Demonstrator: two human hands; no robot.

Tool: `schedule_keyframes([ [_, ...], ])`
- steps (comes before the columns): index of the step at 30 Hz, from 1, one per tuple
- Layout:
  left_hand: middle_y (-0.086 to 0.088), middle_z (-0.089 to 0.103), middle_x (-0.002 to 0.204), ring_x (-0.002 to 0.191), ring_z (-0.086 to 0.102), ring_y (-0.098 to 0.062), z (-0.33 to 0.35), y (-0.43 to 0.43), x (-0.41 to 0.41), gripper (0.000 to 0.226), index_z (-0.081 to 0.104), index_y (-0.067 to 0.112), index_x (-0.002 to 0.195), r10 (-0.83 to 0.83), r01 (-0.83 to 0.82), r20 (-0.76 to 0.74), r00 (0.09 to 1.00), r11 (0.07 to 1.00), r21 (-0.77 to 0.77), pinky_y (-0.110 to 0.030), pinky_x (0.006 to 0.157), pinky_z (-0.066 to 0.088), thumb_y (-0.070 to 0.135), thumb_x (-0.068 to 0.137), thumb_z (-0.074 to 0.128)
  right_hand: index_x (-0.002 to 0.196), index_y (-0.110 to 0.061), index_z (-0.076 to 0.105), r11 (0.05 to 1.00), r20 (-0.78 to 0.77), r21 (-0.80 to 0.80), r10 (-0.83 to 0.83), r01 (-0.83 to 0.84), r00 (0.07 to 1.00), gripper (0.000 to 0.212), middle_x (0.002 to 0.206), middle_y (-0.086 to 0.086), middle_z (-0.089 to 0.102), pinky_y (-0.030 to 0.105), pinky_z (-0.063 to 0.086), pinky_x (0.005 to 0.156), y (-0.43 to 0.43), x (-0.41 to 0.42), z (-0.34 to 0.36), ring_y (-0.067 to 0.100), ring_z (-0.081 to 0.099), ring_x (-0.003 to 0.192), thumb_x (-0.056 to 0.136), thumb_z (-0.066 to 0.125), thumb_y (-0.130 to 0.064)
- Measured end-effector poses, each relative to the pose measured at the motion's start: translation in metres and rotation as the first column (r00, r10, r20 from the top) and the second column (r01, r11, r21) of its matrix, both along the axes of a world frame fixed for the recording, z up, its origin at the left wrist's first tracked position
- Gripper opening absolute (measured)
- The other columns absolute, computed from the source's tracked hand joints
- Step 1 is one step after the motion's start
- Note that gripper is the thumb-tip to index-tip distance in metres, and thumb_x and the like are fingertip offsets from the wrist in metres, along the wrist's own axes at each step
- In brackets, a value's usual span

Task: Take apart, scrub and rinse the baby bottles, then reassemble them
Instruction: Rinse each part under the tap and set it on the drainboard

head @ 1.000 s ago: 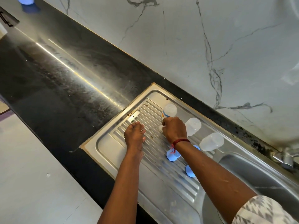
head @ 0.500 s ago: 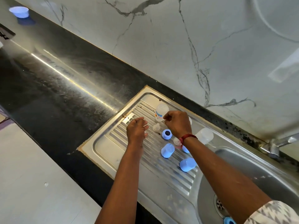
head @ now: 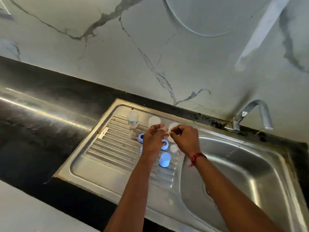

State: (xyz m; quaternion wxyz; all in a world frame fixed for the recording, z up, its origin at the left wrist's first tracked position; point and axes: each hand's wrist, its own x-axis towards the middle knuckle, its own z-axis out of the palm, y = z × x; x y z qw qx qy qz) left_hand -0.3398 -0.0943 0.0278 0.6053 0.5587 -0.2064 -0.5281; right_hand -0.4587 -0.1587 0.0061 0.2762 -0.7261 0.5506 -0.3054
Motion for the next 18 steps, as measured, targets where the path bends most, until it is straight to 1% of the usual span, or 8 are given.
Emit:
schedule_keyframes([
  [2,-0.005,0.070,0.089,0.085,0.065,-0.020,-0.005,-0.001,-0.026,0.014,0.064,0.018,0.099,-0.050,0.050,-0.004,0.999,0.999,0.012,-0.026,0.064,0.045,0.011,0.088,0.069,0.079,-0.016,0.076,0.998,0.013,0.023,-0.055,0.055,0.998,0.001,0.077,-0.003,0.075,0.026,0.053,0.074,0.006,-0.029,-0.005,0.010,0.068,0.073,0.079,0.075,-0.016],
  [4,-0.004,0.072,0.088,0.083,0.066,-0.019,-0.013,-0.003,-0.051,0.013,0.065,0.020,0.099,-0.101,0.100,0.038,0.994,0.995,0.025,-0.025,0.064,0.046,0.010,0.091,0.066,0.081,-0.016,0.077,0.996,-0.013,0.030,-0.085,0.086,0.996,0.002,0.079,-0.003,0.075,0.023,0.052,0.075,0.011,-0.057,-0.010,0.010,0.067,0.074,0.080,0.075,-0.016],
  [7,-0.006,0.070,0.090,0.082,0.065,-0.019,-0.025,-0.004,-0.085,0.012,0.065,0.020,0.097,-0.159,0.157,0.053,0.986,0.987,0.044,-0.025,0.064,0.045,0.009,0.095,0.061,0.078,-0.016,0.076,0.993,-0.064,0.043,-0.103,0.106,0.993,0.004,0.077,-0.006,0.073,0.011,0.044,0.068,0.019,-0.097,-0.017,0.008,0.064,0.071,0.081,0.074,-0.016],
  [8,-0.005,0.070,0.089,0.082,0.064,-0.018,-0.029,-0.005,-0.094,0.012,0.065,0.021,0.095,-0.175,0.171,0.063,0.982,0.983,0.065,-0.025,0.064,0.044,0.010,0.095,0.061,0.076,-0.016,0.075,0.992,-0.064,0.059,-0.107,0.111,0.992,0.005,0.075,-0.006,0.072,0.013,0.044,0.066,0.020,-0.109,-0.022,0.008,0.063,0.069,0.081,0.074,-0.015],
  [10,0.000,0.071,0.086,0.078,0.064,-0.014,-0.038,-0.004,-0.115,0.010,0.065,0.023,0.092,-0.212,0.204,0.064,0.975,0.972,0.120,-0.027,0.064,0.043,0.013,0.094,0.063,0.076,-0.014,0.074,0.985,-0.069,0.101,-0.136,0.142,0.988,0.006,0.074,-0.001,0.072,0.026,0.049,0.067,0.025,-0.134,-0.032,0.013,0.064,0.070,0.081,0.075,-0.017],
  [11,0.002,0.071,0.084,0.076,0.064,-0.013,-0.043,-0.003,-0.126,0.009,0.065,0.023,0.092,-0.227,0.217,0.059,0.972,0.966,0.144,-0.026,0.062,0.042,0.015,0.093,0.064,0.076,-0.013,0.075,0.979,-0.075,0.124,-0.152,0.160,0.986,0.006,0.074,0.000,0.072,0.028,0.049,0.067,0.028,-0.148,-0.037,0.014,0.065,0.070,0.081,0.075,-0.018],
  [15,0.003,0.069,0.086,0.078,0.064,-0.009,-0.057,0.001,-0.158,0.006,0.065,0.019,0.099,-0.301,0.276,0.101,0.948,0.938,0.208,-0.025,0.062,0.042,0.022,0.094,0.065,0.072,-0.018,0.074,0.965,-0.117,0.169,-0.181,0.199,0.977,0.008,0.071,-0.006,0.071,0.023,0.043,0.065,0.034,-0.191,-0.054,0.006,0.060,0.065,0.079,0.076,-0.019],
  [18,0.003,0.069,0.088,0.080,0.066,-0.009,-0.066,0.000,-0.176,0.002,0.065,0.025,0.092,-0.352,0.308,0.137,0.926,0.914,0.264,-0.027,0.066,0.045,0.024,0.094,0.065,0.073,-0.020,0.074,0.949,-0.126,0.228,-0.195,0.220,0.973,0.008,0.074,-0.007,0.072,0.019,0.047,0.069,0.035,-0.218,-0.070,0.003,0.061,0.067,0.079,0.077,-0.017],
])
